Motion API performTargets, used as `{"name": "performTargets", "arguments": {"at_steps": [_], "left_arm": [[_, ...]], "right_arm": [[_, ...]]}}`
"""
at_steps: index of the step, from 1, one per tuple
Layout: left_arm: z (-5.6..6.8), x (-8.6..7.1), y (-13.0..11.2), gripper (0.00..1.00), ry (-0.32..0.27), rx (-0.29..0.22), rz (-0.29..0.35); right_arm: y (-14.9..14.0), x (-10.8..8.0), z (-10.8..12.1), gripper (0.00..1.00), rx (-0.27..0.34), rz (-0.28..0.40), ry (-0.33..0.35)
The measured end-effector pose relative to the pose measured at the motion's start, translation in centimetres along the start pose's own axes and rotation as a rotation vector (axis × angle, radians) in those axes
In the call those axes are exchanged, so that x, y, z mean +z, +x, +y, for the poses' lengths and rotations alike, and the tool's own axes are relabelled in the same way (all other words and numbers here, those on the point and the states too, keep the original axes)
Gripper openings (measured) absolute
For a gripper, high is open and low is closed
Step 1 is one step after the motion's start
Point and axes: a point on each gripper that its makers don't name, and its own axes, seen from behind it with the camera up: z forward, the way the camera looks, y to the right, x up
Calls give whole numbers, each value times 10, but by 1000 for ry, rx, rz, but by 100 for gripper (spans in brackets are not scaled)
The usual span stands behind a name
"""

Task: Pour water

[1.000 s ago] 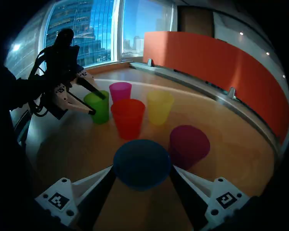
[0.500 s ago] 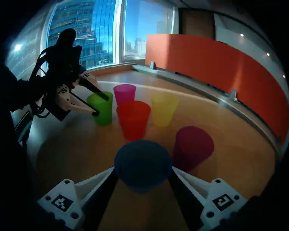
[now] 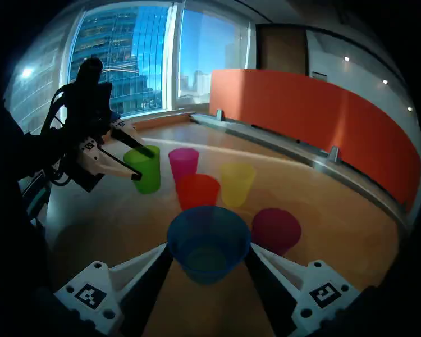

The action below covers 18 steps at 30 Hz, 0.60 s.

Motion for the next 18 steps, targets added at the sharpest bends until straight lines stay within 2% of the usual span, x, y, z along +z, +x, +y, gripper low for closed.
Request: {"name": "performTargets", "arguments": {"at_steps": [5, 12, 18], "left_arm": [[-3, -11, 11, 87, 18, 12, 28], [-3, -26, 27, 87, 13, -10, 67], [-4, -39, 43, 87, 21, -5, 103]], "right_arm": [[18, -7, -1, 89, -15, 47, -8], [41, -16, -3, 89, -35, 106, -18], [59, -22, -4, 89, -53, 152, -26]]}}
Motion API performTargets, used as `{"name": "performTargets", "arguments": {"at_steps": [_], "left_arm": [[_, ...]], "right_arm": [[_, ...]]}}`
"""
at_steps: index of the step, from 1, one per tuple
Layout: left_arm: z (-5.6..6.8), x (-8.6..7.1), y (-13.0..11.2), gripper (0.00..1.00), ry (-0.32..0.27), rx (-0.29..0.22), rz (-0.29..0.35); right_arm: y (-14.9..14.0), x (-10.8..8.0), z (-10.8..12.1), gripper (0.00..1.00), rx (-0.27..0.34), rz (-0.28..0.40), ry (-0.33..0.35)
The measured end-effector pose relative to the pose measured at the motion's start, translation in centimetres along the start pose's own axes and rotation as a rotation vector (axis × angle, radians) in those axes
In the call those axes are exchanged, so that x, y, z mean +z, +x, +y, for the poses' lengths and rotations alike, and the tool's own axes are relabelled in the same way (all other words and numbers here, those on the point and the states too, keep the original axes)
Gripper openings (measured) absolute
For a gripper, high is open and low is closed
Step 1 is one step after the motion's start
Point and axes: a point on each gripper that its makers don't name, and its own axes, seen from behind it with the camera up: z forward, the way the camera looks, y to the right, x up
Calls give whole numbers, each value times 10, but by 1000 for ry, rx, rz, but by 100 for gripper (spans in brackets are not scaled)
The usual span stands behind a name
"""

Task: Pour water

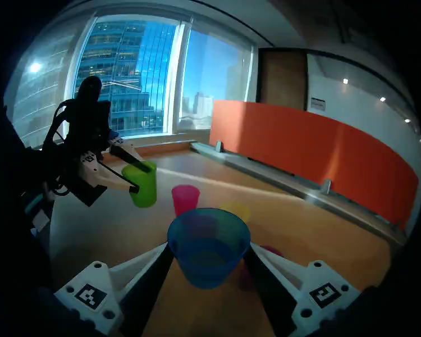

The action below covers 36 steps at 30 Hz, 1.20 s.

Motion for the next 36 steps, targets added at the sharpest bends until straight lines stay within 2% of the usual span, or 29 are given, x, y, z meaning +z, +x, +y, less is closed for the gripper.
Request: {"name": "performTargets", "arguments": {"at_steps": [11, 20, 29, 36], "left_arm": [[7, -12, 25, 87, -15, 24, 36], [14, -16, 35, 87, -36, 19, 56], [12, -22, 51, 88, -35, 3, 112], [14, -24, 56, 88, -41, -2, 134]], "right_arm": [[34, 1, -8, 89, -1, 93, 4], [56, 1, -16, 89, 14, 166, 21], [64, 3, -16, 89, 33, 192, 24], [68, 6, -15, 89, 23, 190, 28]]}}
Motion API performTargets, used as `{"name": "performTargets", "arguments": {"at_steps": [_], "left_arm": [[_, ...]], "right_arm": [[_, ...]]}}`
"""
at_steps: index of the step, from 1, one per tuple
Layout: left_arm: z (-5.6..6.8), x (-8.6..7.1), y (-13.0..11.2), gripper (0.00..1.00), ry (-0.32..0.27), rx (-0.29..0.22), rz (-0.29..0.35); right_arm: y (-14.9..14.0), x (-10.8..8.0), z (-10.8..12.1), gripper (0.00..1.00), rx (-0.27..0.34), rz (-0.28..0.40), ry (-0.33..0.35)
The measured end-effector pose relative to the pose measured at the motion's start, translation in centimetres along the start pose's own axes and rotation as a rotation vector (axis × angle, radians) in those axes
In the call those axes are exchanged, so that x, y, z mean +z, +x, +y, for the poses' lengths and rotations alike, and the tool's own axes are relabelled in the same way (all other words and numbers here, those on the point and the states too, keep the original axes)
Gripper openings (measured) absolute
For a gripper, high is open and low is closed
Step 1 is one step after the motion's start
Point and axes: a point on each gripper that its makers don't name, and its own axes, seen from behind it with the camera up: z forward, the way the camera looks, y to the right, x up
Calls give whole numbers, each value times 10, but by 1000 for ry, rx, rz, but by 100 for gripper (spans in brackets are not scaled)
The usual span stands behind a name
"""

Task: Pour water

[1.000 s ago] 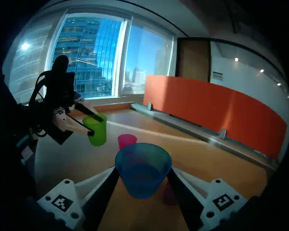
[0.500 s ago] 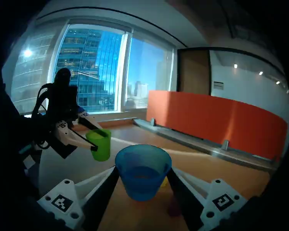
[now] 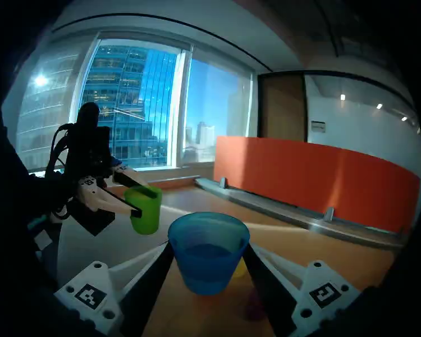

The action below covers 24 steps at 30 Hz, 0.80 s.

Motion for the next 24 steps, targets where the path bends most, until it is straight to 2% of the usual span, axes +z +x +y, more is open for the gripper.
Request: {"name": "performTargets", "arguments": {"at_steps": [8, 24], "left_arm": [[8, 1, 4, 88, -16, -6, 20], [27, 4, 10, 87, -42, -25, 47]], "right_arm": [[8, 4, 1, 89, -18, 4, 11], [39, 15, -2, 89, -113, 31, 23]]}}
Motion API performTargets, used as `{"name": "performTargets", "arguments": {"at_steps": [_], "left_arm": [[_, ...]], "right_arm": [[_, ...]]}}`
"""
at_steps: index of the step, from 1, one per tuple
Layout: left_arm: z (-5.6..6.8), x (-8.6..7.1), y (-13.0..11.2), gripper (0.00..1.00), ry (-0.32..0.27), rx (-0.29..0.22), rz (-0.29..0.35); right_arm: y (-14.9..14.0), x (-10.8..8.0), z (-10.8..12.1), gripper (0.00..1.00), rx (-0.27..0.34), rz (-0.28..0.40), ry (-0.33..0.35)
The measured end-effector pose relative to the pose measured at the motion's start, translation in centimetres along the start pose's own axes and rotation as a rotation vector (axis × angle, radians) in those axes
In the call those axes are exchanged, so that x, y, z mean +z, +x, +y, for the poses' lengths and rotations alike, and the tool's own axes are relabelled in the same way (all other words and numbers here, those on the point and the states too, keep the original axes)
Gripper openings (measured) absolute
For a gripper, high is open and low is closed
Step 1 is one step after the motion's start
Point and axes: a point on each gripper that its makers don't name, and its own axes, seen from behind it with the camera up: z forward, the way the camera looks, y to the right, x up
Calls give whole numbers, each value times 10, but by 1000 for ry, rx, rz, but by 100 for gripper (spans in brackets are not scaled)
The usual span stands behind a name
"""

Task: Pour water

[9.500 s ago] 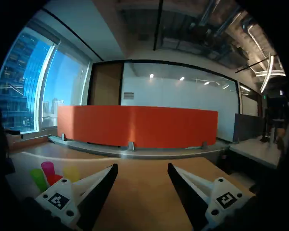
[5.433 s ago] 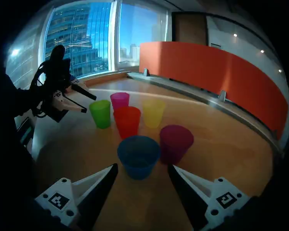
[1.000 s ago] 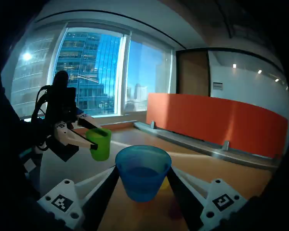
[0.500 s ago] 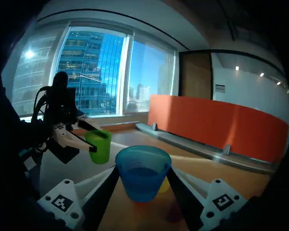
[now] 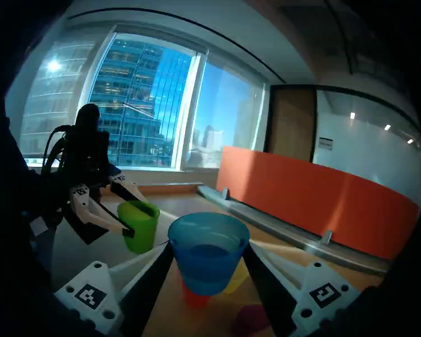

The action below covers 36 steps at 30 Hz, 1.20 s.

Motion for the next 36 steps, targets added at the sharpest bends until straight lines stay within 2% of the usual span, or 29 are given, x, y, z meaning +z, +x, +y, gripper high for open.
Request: {"name": "performTargets", "arguments": {"at_steps": [5, 21, 36], "left_arm": [[5, 0, 1, 87, -5, 0, 6], [28, 5, 4, 88, -45, 6, 11], [39, 8, 6, 87, -64, 2, 26]], "right_arm": [[11, 2, 1, 89, -31, 13, 2], [47, 4, 3, 89, -191, 47, -3], [68, 6, 6, 89, -349, 71, -25]]}}
